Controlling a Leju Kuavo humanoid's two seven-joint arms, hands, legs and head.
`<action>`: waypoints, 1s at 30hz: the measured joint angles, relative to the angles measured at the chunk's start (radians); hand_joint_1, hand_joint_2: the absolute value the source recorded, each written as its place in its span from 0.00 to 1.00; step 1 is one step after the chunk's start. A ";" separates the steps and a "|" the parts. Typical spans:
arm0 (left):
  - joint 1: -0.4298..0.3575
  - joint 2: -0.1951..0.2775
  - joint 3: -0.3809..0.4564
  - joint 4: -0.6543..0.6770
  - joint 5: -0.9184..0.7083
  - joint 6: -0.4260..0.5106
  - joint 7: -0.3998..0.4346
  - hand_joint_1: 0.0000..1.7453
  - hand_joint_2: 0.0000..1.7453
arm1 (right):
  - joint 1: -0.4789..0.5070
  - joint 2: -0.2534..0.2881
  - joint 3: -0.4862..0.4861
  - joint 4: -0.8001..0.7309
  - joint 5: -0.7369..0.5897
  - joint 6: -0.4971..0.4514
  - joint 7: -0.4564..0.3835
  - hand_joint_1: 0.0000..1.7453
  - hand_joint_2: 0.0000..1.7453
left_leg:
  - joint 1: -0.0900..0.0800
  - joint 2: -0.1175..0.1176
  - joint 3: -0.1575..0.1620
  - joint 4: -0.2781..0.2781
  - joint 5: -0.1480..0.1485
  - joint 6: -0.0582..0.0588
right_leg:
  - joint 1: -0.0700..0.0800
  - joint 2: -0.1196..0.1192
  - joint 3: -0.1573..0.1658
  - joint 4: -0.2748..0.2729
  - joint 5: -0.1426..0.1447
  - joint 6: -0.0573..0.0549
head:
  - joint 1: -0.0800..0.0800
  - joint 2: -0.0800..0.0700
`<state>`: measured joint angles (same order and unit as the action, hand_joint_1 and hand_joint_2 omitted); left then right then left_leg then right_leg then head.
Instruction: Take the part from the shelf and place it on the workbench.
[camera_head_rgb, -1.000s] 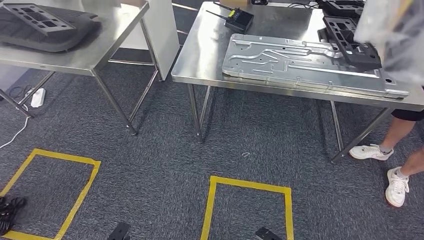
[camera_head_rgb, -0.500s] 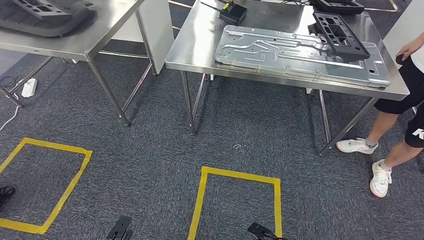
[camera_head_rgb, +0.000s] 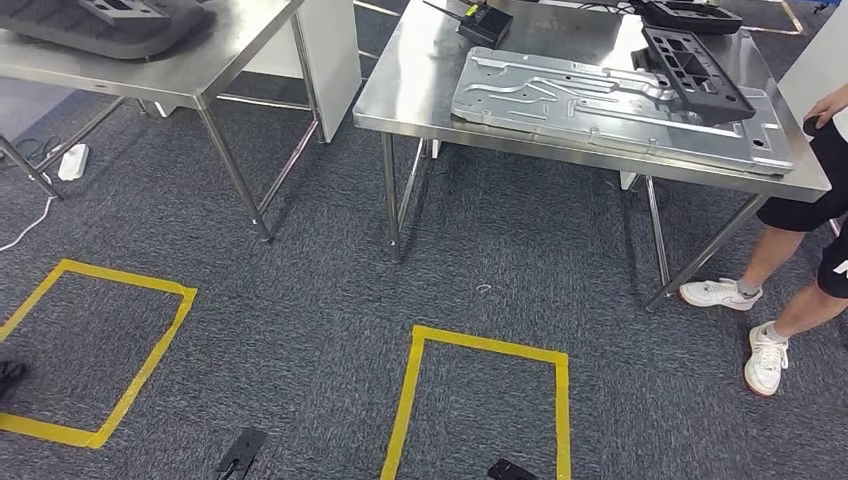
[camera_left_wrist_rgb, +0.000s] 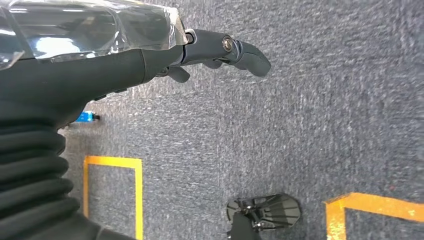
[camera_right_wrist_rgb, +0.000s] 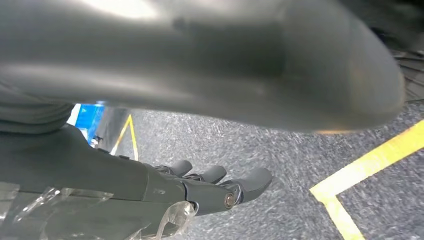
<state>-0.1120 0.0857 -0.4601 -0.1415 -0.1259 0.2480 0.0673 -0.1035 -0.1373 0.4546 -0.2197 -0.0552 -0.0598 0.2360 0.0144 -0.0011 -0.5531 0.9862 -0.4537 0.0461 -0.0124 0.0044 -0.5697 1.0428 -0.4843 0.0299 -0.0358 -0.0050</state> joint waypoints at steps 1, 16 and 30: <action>-0.001 0.000 0.000 0.000 0.000 0.002 -0.002 0.00 1.00 | -0.001 0.000 0.001 0.002 0.000 0.000 0.000 0.00 0.00 | -0.001 0.000 -0.003 0.000 0.002 -0.004 | 0.005 0.000 0.021 -0.044 0.010 -0.005 | 0.000 0.000; -0.004 0.008 -0.006 0.000 0.005 -0.003 0.010 0.00 0.00 | -0.007 0.019 0.012 0.019 -0.007 0.020 -0.021 0.00 0.00 | -0.005 0.000 0.034 -0.004 -0.015 -0.026 | 0.010 0.000 0.043 -0.091 0.036 -0.016 | -0.002 0.000; 0.001 0.011 -0.008 0.000 -0.016 -0.014 -0.008 0.00 0.00 | -0.009 0.018 0.011 0.030 -0.078 0.092 -0.040 0.00 0.00 | 0.009 0.032 -0.016 -0.055 0.074 -0.009 | -0.009 -0.030 0.076 -0.038 -0.049 0.046 | 0.013 0.000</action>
<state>-0.1108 0.0964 -0.4677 -0.1415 -0.1422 0.2338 0.0591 -0.1121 -0.1191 0.4660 -0.1898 -0.1336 0.0318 0.1957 0.0230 0.0309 -0.5696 0.9309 -0.3797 0.0367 -0.0219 -0.0254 -0.4934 1.0049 -0.5328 0.0759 -0.0223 -0.0050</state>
